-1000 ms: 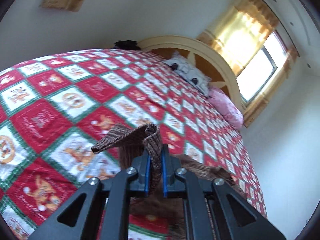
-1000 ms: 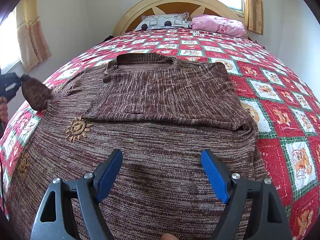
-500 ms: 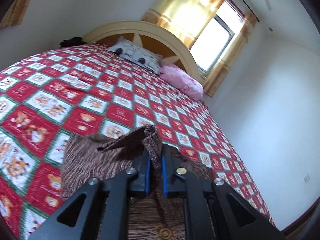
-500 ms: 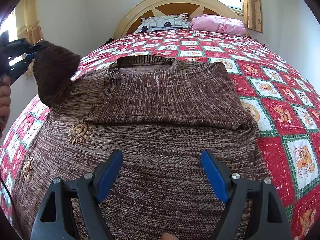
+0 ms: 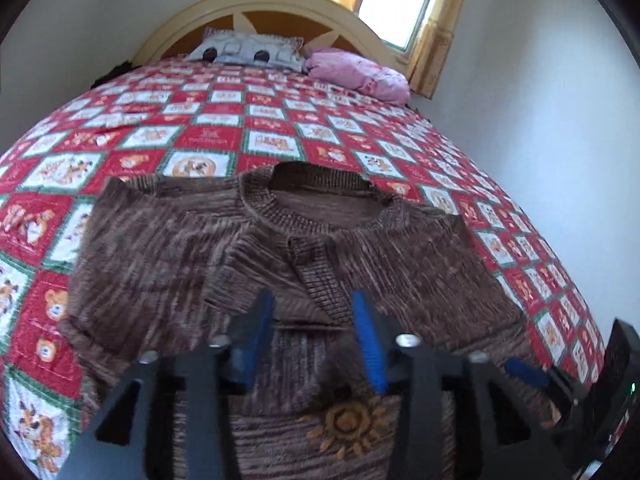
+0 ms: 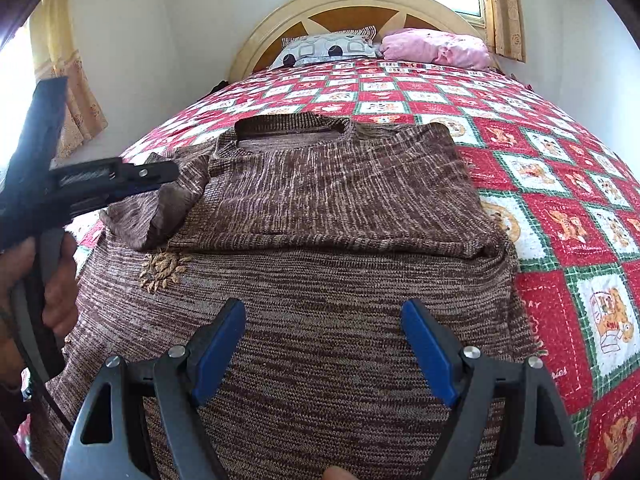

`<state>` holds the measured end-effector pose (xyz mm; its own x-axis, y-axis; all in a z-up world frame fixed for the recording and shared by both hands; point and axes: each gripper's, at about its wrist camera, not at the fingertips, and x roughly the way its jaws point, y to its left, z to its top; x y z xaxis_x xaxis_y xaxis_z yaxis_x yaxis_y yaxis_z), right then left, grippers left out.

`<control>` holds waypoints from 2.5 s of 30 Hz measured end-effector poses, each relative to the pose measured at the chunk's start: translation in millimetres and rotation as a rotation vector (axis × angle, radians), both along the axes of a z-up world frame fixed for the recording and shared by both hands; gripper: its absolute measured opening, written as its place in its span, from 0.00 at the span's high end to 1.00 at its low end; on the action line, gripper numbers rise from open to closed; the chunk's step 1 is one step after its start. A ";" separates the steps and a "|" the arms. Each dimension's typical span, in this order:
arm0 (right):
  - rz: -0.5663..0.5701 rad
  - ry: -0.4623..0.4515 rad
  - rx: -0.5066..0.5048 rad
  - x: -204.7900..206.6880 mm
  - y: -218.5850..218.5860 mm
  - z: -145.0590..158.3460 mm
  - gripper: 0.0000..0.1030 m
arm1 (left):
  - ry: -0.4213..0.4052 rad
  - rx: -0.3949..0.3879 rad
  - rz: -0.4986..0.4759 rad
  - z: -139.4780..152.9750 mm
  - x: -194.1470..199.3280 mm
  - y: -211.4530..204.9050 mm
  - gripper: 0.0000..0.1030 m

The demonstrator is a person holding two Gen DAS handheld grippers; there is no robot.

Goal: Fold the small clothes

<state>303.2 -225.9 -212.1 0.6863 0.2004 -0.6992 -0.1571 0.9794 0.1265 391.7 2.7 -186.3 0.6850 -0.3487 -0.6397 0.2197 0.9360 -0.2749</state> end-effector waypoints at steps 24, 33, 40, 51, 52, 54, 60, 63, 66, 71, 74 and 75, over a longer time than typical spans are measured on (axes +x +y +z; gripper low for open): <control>0.057 -0.135 -0.106 -13.8 32.3 58.4 0.21 | 0.015 0.198 0.375 -28.5 -4.4 131.9 0.00; 0.311 -0.060 -0.355 48.0 152.4 58.4 0.41 | 0.032 -0.059 0.493 -36.7 -15.4 173.0 0.00; 0.338 0.006 -0.547 91.5 193.1 11.1 0.48 | 0.047 -0.100 0.457 -40.2 -10.5 174.9 0.00; 0.111 0.078 -0.253 136.8 127.1 33.8 0.95 | 0.066 -0.077 0.402 -41.9 -3.5 165.3 0.00; 0.090 0.096 -0.257 138.9 122.7 30.4 0.94 | 0.067 -0.073 0.400 -41.8 -3.3 164.4 0.00; 0.067 0.146 -0.274 139.8 112.0 19.5 0.63 | 0.067 -0.073 0.396 -42.2 -3.2 164.3 0.00; 0.058 0.120 -0.124 116.2 87.3 28.6 0.51 | 0.072 -0.057 0.388 -42.9 -1.8 160.1 0.00; 0.160 0.165 0.018 104.7 98.9 30.0 0.51 | 0.070 -0.063 0.383 -43.0 -2.0 160.4 0.00; 0.194 0.238 0.031 98.1 113.1 15.9 0.56 | 0.065 -0.091 0.380 -43.2 -3.4 163.7 0.00; 0.178 0.168 0.004 84.7 113.1 23.7 0.98 | 0.063 -0.093 0.371 -42.8 -3.4 162.6 0.00; 0.181 0.169 -0.012 84.2 106.3 26.4 0.98 | 0.072 -0.067 0.362 -43.3 -1.4 158.0 0.00; 0.178 0.171 -0.057 84.6 107.2 22.4 0.98 | 0.076 -0.058 0.362 -43.2 -0.6 156.6 0.00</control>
<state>387.8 -118.7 -189.7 0.5148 0.2647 -0.8154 -0.3088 0.9445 0.1117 391.1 159.3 -229.5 0.7216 -0.1297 -0.6800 -0.1455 0.9319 -0.3322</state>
